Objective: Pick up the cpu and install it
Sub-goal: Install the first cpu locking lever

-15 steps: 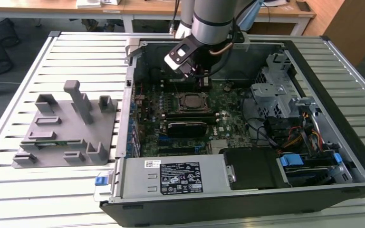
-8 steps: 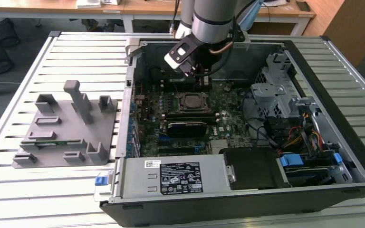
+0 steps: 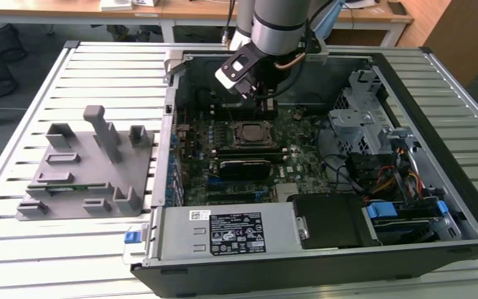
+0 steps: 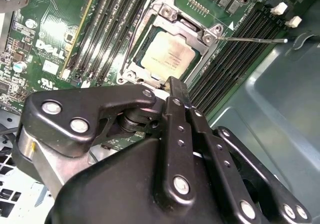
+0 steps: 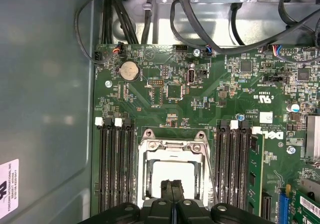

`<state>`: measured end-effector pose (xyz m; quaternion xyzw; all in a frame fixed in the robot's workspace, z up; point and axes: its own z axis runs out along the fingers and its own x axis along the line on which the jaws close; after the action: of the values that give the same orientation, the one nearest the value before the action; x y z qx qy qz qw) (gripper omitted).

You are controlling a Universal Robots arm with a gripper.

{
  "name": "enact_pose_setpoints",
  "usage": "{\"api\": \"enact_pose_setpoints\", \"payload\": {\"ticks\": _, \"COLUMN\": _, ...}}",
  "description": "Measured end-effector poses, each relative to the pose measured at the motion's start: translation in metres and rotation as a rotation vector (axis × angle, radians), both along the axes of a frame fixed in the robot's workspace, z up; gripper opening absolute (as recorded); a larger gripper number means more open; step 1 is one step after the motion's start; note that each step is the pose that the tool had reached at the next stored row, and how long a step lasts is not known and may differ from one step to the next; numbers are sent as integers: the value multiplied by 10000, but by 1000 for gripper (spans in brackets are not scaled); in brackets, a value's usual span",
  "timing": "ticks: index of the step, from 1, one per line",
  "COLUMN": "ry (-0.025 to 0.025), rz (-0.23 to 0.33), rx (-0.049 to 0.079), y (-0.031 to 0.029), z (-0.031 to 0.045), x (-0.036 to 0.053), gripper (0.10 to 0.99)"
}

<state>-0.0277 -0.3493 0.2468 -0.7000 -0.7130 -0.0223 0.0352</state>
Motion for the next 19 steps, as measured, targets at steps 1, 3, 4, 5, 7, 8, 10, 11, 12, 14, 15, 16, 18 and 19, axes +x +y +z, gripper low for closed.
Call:
{"api": "enact_pose_setpoints", "payload": {"ticks": 1, "ry": 0, "rz": 0, "rx": 0, "y": 0, "z": 4, "x": 0, "gripper": 110}}
{"api": "enact_pose_setpoints", "payload": {"ticks": 3, "ry": 0, "rz": 0, "rx": 1, "y": 0, "z": 11, "x": 0, "gripper": 110}}
{"api": "enact_pose_setpoints", "payload": {"ticks": 4, "ry": 0, "rz": 0, "rx": 0, "y": 0, "z": 14, "x": 0, "gripper": 110}}
{"api": "enact_pose_setpoints", "payload": {"ticks": 5, "ry": 0, "rz": 1, "rx": 1, "y": 0, "z": 17, "x": 0, "gripper": 110}}
{"api": "enact_pose_setpoints", "payload": {"ticks": 7, "ry": 0, "rz": 0, "rx": -1, "y": 0, "z": 24, "x": 0, "gripper": 110}}
{"api": "enact_pose_setpoints", "payload": {"ticks": 8, "ry": 1, "rz": 0, "rx": -1, "y": 0, "z": 28, "x": 0, "gripper": 110}}
{"api": "enact_pose_setpoints", "payload": {"ticks": 10, "ry": 0, "rz": 0, "rx": 0, "y": 0, "z": 38, "x": 0, "gripper": 110}}
{"api": "enact_pose_setpoints", "payload": {"ticks": 11, "ry": 0, "rz": 0, "rx": 0, "y": 0, "z": 43, "x": 0, "gripper": 110}}
{"api": "enact_pose_setpoints", "payload": {"ticks": 12, "ry": 0, "rz": 0, "rx": 0, "y": 0, "z": 49, "x": 0, "gripper": 110}}
{"api": "enact_pose_setpoints", "payload": {"ticks": 14, "ry": 0, "rz": 0, "rx": 0, "y": 0, "z": 57, "x": 0, "gripper": 110}}
{"api": "enact_pose_setpoints", "payload": {"ticks": 15, "ry": 0, "rz": 1, "rx": -1, "y": 0, "z": 62, "x": 0, "gripper": 110}}
{"api": "enact_pose_setpoints", "payload": {"ticks": 16, "ry": 0, "rz": 0, "rx": 0, "y": 0, "z": 65, "x": 0, "gripper": 110}}
{"api": "enact_pose_setpoints", "payload": {"ticks": 18, "ry": 0, "rz": 1, "rx": 1, "y": 0, "z": 71, "x": 0, "gripper": 110}}
{"api": "enact_pose_setpoints", "payload": {"ticks": 19, "ry": 0, "rz": 1, "rx": 0, "y": 0, "z": 74, "x": 0, "gripper": 110}}
